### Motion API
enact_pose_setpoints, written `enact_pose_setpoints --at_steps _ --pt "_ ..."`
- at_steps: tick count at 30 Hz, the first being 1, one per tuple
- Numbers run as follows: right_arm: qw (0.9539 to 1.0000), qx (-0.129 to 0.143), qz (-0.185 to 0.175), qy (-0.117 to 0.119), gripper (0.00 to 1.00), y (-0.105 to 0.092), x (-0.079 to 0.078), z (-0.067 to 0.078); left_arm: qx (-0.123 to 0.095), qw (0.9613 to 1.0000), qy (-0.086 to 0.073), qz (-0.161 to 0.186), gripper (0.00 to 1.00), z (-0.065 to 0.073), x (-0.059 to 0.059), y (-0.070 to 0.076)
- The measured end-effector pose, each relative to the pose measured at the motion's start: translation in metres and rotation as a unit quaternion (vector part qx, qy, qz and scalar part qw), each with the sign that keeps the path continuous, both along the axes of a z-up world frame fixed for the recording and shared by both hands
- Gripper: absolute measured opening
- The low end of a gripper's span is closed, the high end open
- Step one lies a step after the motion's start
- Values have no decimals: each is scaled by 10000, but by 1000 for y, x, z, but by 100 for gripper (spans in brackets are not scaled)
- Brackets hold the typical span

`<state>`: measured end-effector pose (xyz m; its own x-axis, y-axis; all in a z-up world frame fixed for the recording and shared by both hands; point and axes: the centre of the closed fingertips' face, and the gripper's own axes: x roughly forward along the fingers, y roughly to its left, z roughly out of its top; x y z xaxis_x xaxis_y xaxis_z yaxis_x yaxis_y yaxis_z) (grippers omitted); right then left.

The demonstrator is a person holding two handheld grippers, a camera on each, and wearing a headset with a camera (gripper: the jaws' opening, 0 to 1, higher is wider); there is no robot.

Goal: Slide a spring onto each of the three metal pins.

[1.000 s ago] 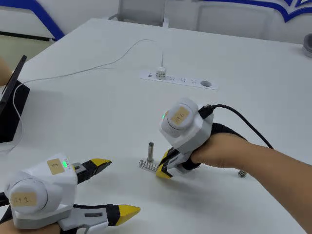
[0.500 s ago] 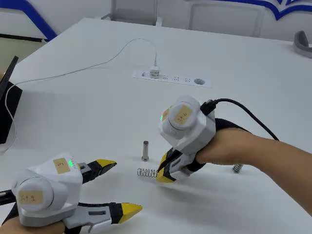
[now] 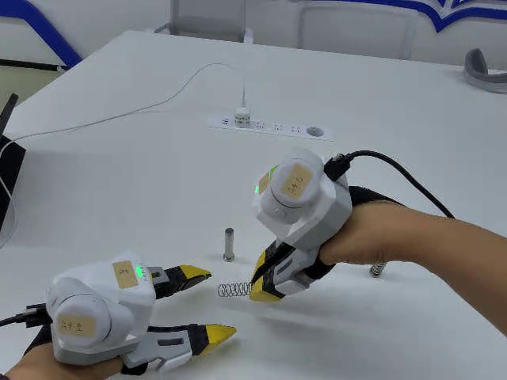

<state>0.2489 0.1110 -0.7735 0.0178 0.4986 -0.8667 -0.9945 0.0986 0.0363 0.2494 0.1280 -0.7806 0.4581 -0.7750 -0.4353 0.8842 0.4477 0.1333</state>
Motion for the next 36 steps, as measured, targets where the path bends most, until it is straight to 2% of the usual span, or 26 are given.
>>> enact_pose_setpoints --at_steps 6,11,19,25,36 --pt "10000 -32 28 46 11 1 -3 3 183 9993 -259 -220 33 0 0 -6" --pt "9999 -48 66 96 11 2 -7 4 314 9981 -410 -325 24 -2 -1 -7" --pt "9998 -99 114 157 11 2 -12 5 395 9970 -540 -388 15 -4 -2 -7" --pt "9998 -80 111 174 11 3 -14 7 403 9967 -571 -416 12 -4 -3 -10" --pt "9999 44 140 27 11 6 -16 19 306 9974 -465 -463 11 -3 -7 -19"
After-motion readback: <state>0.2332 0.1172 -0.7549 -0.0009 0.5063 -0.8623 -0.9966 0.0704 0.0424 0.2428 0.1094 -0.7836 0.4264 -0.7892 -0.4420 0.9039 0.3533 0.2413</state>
